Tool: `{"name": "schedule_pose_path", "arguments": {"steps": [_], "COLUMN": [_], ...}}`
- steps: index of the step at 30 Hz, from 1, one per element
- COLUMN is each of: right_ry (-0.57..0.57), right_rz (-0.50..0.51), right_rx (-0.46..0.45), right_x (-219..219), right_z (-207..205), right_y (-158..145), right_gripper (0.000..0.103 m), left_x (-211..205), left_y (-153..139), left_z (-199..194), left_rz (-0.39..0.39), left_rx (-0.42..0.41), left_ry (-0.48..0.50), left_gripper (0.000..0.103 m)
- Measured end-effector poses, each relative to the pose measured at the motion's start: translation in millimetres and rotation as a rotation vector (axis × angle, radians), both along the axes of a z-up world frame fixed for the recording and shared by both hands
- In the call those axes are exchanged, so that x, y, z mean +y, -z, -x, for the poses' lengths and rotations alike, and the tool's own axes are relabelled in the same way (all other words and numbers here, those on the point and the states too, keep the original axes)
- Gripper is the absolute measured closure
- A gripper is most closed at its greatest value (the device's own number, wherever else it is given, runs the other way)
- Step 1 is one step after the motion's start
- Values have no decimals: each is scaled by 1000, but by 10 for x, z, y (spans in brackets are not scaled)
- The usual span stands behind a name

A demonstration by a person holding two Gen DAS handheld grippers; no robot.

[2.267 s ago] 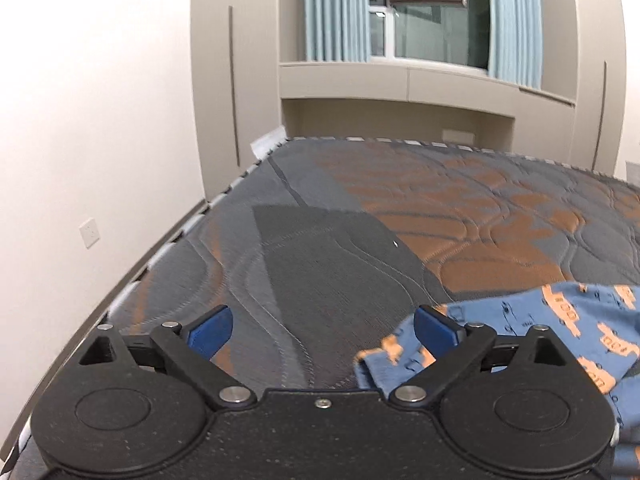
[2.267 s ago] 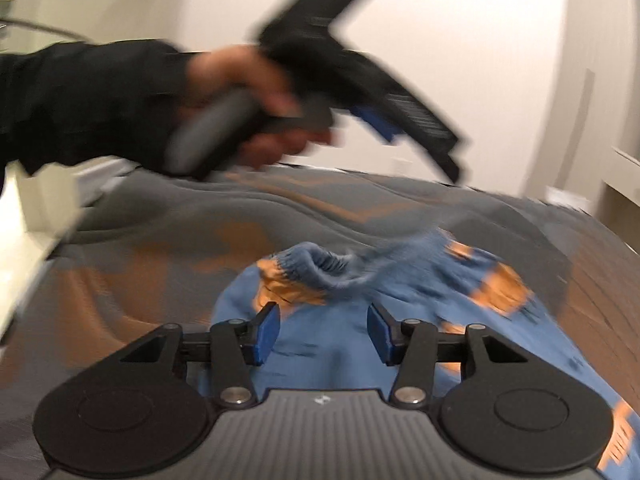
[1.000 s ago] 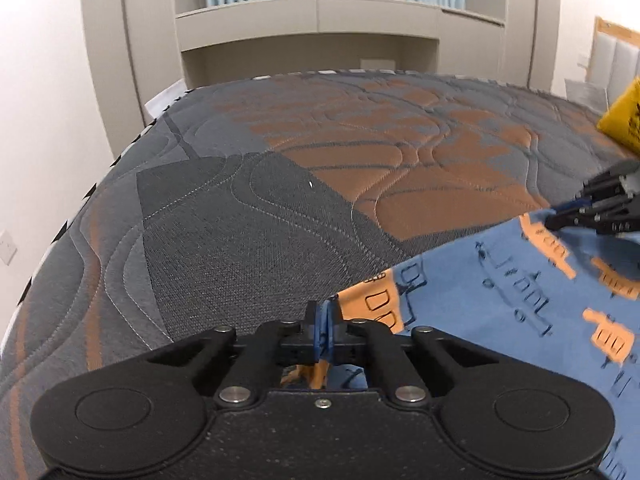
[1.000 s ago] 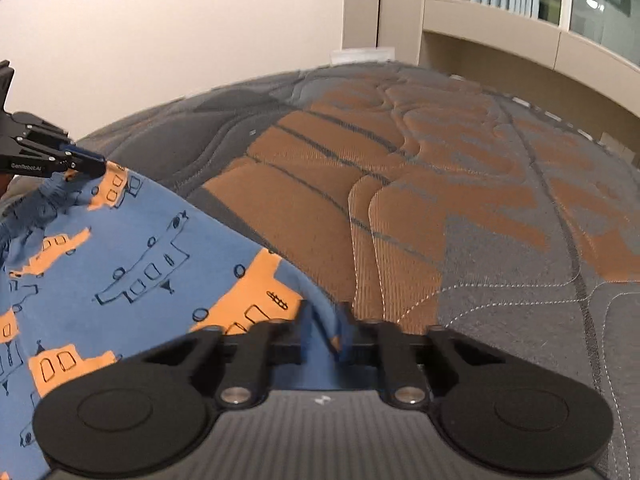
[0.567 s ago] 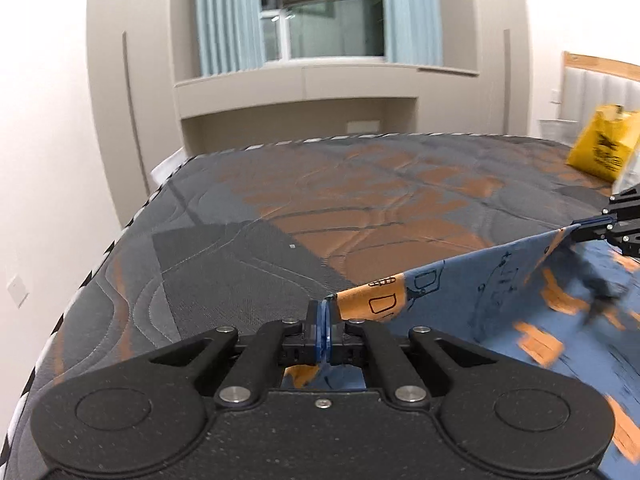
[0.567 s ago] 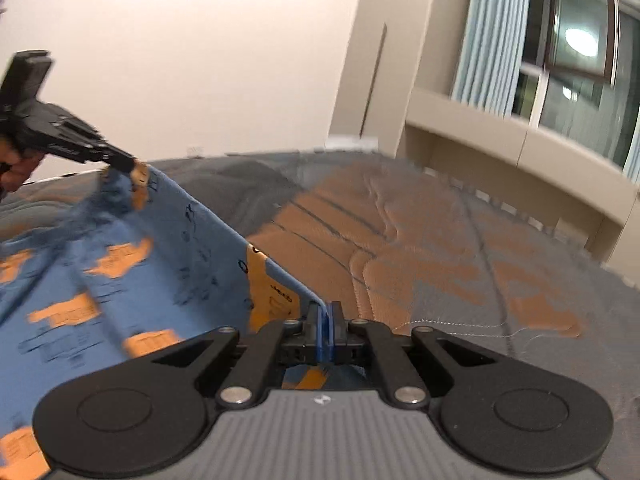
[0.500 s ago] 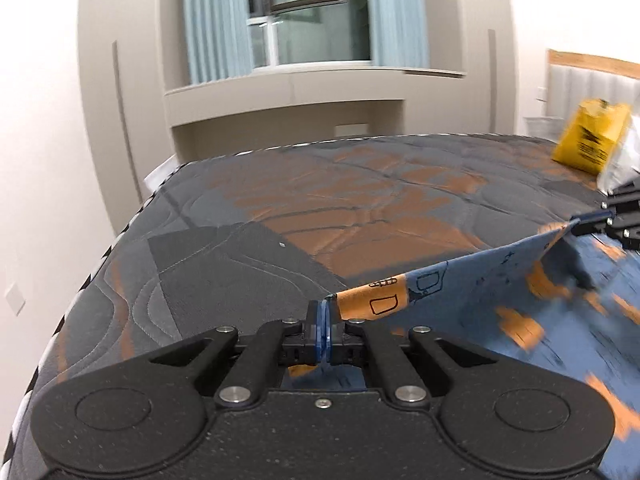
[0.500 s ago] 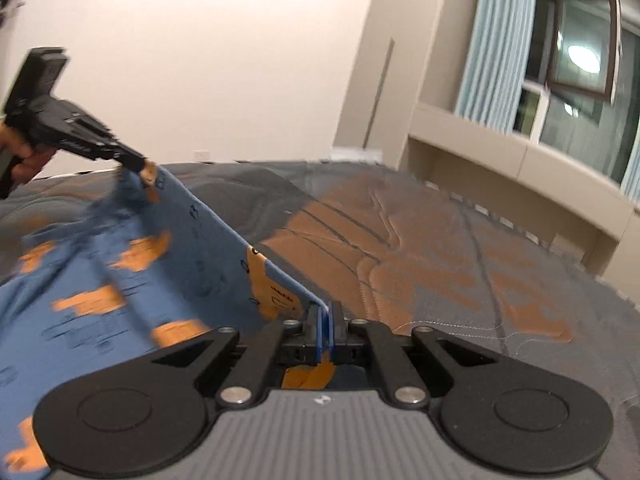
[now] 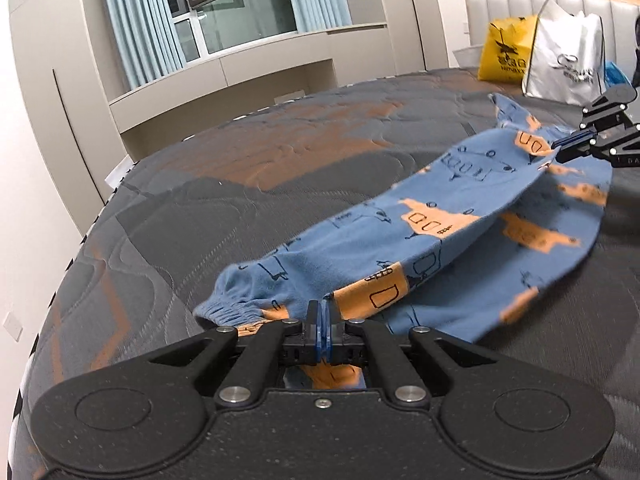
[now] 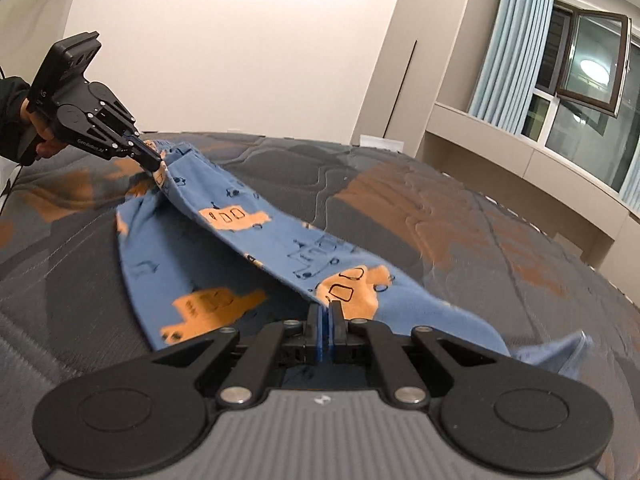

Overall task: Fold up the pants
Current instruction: 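Hold the waistband with both grippers and stretch the pants flat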

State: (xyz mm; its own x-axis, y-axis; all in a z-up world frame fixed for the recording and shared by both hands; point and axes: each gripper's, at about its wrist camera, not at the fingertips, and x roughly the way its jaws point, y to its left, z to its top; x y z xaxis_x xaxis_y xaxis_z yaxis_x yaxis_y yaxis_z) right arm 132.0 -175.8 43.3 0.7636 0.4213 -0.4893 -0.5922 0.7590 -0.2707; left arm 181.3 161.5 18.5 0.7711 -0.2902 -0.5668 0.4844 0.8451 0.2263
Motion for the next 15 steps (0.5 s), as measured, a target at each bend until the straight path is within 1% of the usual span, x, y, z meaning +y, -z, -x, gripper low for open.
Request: {"name": "schedule_pose_path", "arguments": {"steps": [6,9,13,15], "right_ry": [-11,-25,-37,-40], "right_rz": [27,42,81,100], "right_rx": [-14,-18,17,31], "right_x": [42,67,139,161], "right_z": [138,217,298,298], "right_y": [30,24,183,266], "right_gripper": [101,102,102,102], "left_x": [78,96,80,81], "left_y": [4,16,128,151], "left_z": [87,120,124,117], "left_rz": [28,27,11,18], "left_rx": [0,10,47,57], "left_ry": [-11,-5,-2,-10], "left_gripper": [102,102,102,102]}}
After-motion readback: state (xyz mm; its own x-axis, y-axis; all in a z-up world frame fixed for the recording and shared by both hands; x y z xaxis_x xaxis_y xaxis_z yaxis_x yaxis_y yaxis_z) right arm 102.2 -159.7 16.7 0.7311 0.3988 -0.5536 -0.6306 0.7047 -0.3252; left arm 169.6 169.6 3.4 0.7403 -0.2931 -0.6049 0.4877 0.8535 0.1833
